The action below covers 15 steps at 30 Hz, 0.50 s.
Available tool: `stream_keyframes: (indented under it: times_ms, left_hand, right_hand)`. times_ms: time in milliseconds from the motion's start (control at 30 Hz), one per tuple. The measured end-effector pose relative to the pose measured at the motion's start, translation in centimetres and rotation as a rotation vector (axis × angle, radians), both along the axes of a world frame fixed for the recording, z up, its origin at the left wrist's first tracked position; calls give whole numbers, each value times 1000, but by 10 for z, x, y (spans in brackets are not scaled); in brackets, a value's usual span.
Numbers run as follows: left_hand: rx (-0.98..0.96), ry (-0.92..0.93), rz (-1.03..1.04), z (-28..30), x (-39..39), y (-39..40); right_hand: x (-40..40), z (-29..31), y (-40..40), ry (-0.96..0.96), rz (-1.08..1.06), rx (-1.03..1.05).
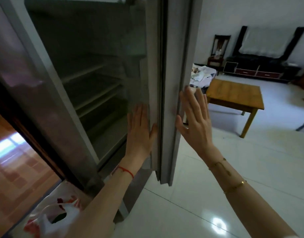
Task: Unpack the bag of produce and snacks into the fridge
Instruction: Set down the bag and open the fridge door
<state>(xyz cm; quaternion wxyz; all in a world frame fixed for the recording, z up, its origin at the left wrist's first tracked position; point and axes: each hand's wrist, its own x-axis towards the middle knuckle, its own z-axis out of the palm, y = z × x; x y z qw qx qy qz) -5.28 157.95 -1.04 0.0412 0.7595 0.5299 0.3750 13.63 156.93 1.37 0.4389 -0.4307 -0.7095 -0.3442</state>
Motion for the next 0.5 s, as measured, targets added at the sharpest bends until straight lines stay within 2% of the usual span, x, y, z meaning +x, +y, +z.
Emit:
stream_keyframes:
  times_ms: [233, 500]
  left_hand:
    - [46, 88, -131, 9, 51, 1]
    - [85, 136, -232, 11, 130, 30]
  right_hand:
    - [65, 3, -4, 154, -125, -103]
    - [153, 10, 14, 194, -226, -191]
